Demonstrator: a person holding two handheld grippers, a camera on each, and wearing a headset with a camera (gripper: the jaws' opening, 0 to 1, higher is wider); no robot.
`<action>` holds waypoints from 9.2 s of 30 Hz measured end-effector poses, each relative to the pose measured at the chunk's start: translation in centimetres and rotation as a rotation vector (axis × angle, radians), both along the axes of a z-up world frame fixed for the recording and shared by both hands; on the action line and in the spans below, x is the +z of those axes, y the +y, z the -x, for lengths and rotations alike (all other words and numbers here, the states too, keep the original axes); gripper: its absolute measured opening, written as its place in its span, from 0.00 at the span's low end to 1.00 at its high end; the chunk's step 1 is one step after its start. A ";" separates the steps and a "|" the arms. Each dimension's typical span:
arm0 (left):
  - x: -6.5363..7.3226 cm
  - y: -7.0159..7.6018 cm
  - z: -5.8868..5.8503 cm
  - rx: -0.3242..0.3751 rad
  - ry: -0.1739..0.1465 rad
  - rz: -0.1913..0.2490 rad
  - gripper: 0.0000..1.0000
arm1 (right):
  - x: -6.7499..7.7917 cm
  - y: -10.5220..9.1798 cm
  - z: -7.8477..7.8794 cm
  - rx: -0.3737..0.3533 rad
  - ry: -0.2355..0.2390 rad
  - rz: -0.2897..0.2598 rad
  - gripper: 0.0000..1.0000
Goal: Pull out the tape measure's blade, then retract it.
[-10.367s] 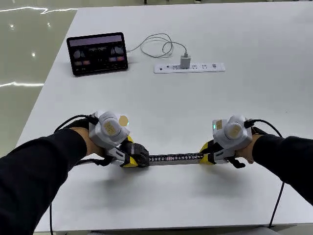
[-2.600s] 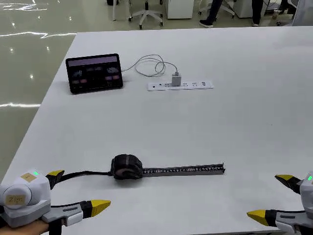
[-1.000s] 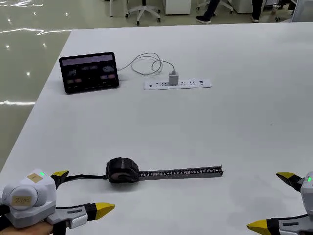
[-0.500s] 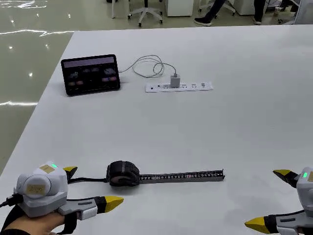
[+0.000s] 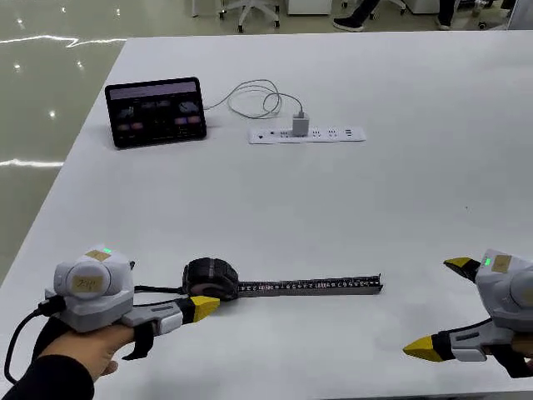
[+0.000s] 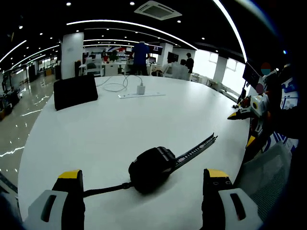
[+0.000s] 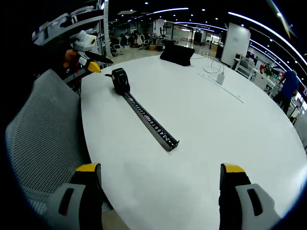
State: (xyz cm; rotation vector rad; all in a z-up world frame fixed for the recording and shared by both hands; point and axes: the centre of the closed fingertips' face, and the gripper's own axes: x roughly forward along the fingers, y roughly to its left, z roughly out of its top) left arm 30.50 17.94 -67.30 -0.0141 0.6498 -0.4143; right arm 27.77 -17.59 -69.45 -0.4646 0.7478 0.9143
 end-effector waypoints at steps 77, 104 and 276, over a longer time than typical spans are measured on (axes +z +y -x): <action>-4.9 -2.4 -3.9 0.297 -0.076 0.048 0.78 | -6.7 3.8 -4.8 0.505 0.164 0.336 0.11; -5.2 -3.3 -3.8 0.248 -0.016 0.025 0.60 | -6.6 3.6 -5.4 0.412 0.162 0.294 0.11; -5.6 -3.6 -3.4 0.193 0.026 -0.010 0.59 | -6.7 13.1 -5.0 0.419 0.112 0.180 0.11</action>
